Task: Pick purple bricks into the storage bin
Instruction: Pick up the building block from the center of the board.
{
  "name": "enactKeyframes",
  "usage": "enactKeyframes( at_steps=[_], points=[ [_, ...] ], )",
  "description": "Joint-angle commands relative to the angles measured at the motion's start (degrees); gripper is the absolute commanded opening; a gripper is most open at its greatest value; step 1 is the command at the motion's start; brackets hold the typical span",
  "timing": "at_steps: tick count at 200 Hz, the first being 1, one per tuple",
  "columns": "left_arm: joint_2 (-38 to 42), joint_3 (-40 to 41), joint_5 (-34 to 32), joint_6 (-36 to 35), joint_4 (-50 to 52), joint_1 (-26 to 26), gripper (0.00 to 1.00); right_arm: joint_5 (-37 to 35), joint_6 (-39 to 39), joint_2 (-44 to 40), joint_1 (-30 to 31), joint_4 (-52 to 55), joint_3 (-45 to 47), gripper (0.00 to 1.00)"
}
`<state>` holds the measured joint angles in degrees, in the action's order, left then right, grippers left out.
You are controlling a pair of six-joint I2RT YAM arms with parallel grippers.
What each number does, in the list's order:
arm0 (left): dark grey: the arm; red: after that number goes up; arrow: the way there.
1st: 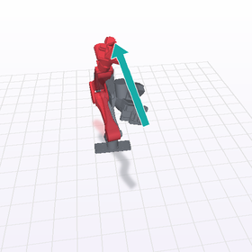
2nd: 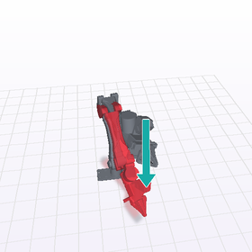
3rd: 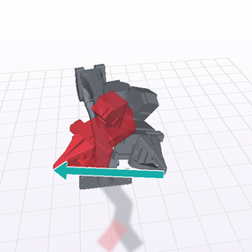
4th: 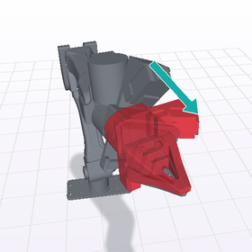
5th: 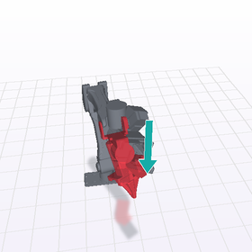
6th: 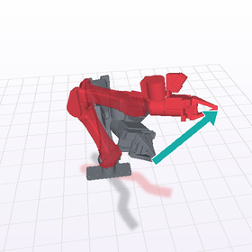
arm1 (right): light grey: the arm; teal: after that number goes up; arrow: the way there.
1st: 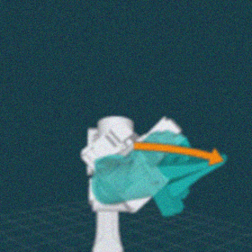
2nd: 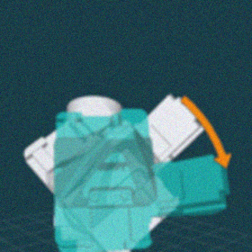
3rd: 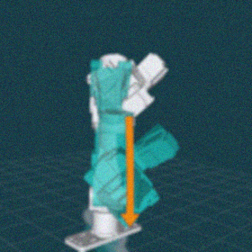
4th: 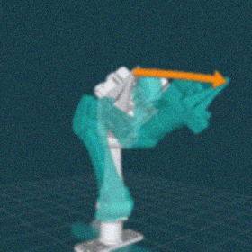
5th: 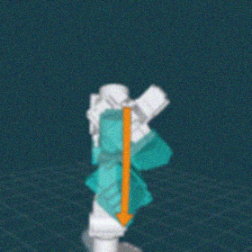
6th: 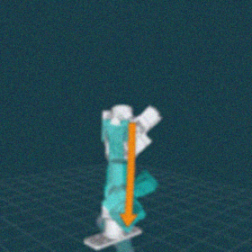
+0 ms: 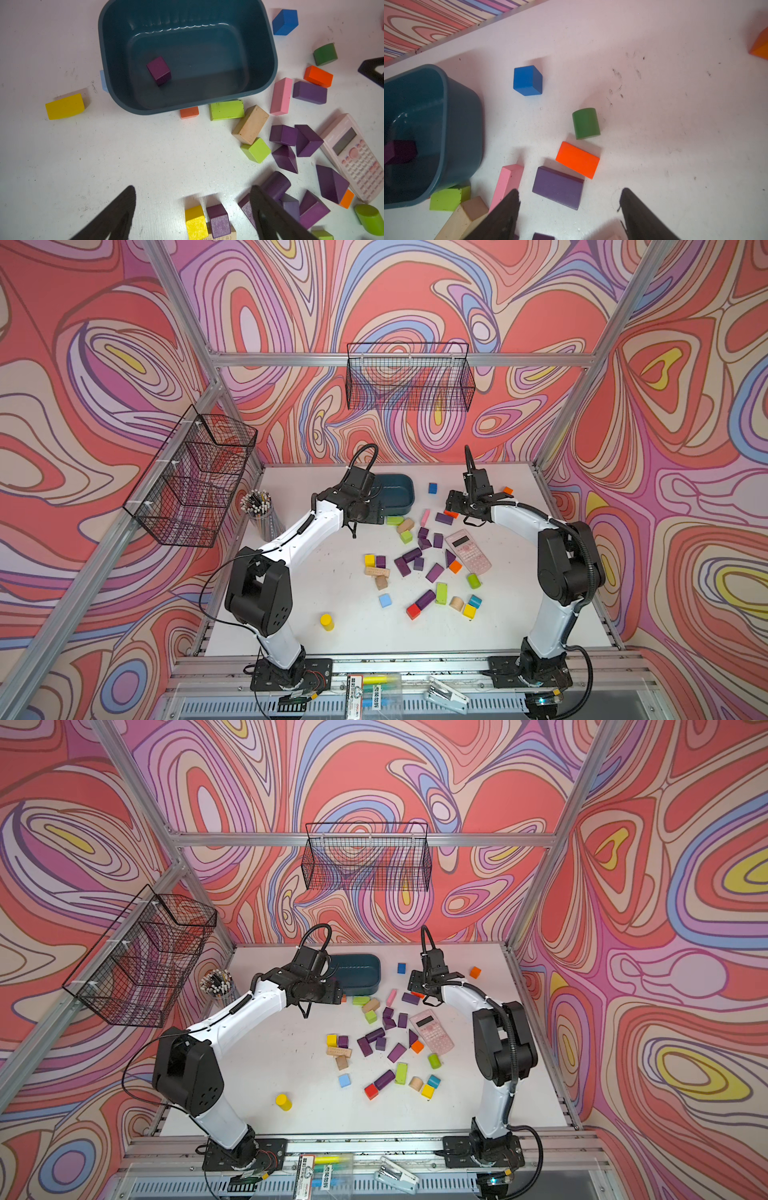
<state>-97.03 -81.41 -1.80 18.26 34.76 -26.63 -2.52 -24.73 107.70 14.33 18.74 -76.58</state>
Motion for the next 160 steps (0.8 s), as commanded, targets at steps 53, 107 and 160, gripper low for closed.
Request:
enactKeyframes(
  at_steps=[53,107,160],
  points=[
    [3.97,1.47,1.68,0.36,6.74,-0.65,0.89,-1.75,-1.20,0.66,2.12,9.27,-4.53,0.79],
    [9.60,5.32,1.80,-0.73,7.61,-0.72,0.89,-2.12,-3.81,2.06,3.54,10.49,-3.62,0.79],
    [13.21,8.00,2.42,-2.98,10.10,-1.52,0.89,-3.54,-6.20,4.79,4.11,10.59,-3.45,0.78]
  ],
)
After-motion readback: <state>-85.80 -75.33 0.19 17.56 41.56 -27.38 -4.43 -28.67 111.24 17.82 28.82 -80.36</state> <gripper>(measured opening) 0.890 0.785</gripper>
